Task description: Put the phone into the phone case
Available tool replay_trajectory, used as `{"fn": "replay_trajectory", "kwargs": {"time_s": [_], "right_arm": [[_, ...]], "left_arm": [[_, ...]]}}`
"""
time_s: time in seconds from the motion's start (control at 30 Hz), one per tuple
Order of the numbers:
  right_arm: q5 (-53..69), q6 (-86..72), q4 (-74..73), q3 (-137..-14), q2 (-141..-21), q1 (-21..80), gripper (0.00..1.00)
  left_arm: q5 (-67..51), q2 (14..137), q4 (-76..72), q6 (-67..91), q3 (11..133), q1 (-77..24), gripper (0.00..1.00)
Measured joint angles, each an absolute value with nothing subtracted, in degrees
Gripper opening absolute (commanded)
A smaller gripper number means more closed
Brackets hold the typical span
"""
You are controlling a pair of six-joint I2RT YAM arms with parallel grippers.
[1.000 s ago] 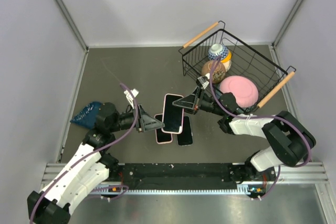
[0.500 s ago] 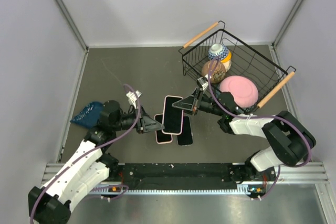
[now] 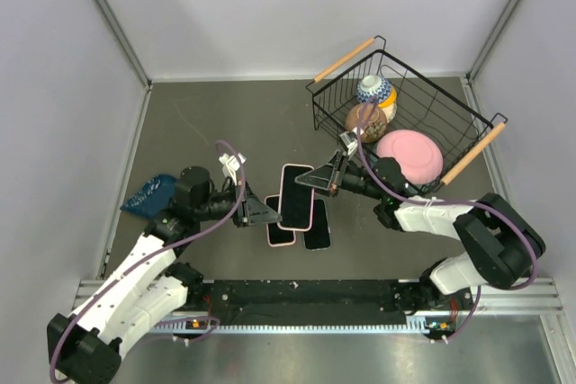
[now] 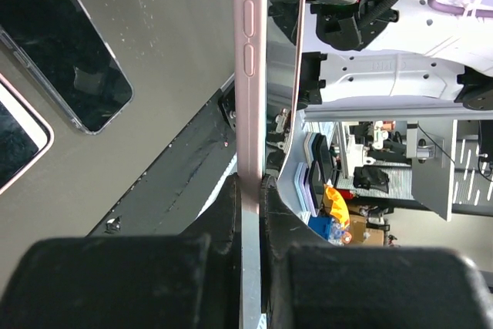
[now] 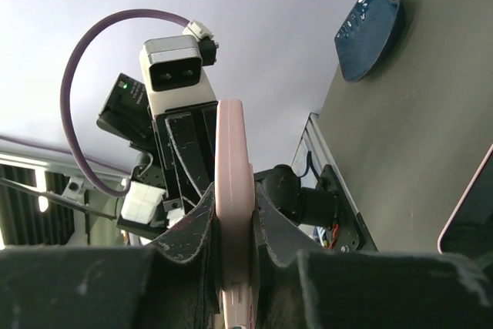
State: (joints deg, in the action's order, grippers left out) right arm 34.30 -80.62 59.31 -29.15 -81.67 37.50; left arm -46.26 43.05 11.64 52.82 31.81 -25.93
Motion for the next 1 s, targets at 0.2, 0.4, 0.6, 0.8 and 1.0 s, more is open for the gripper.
{"fn": "replay_trajectory", "kwargs": {"time_s": [0.2, 0.4, 0.6, 0.8, 1.0], "right_arm": [[34.46, -77.95, 59.53, -29.15, -81.76, 37.76, 0.00], [37.47, -75.92, 59.18, -29.17, -80.27, 39.03, 0.00], [39.16, -73.73, 60.71, -29.15, -79.92, 39.66, 0.00], [39.09, -69.71, 57.21, -28.88, -78.67, 40.03, 0.00], [40.75, -61.47, 46.19, -31.09, -76.07, 40.01, 0.00]], "left_arm": [[-46.00, 42.72, 11.79, 50.43, 31.42, -25.93, 0.45], [-42.13, 41.34, 11.51, 48.34, 31.35, -25.82, 0.55], [-44.56, 44.23, 6.59, 47.83, 31.29, -25.82, 0.49], [-48.93, 48.38, 0.01, 48.03, 30.61, -25.87, 0.20], [-52.56, 52.77, -2.07, 47.20, 30.20, -25.91, 0.45]]}}
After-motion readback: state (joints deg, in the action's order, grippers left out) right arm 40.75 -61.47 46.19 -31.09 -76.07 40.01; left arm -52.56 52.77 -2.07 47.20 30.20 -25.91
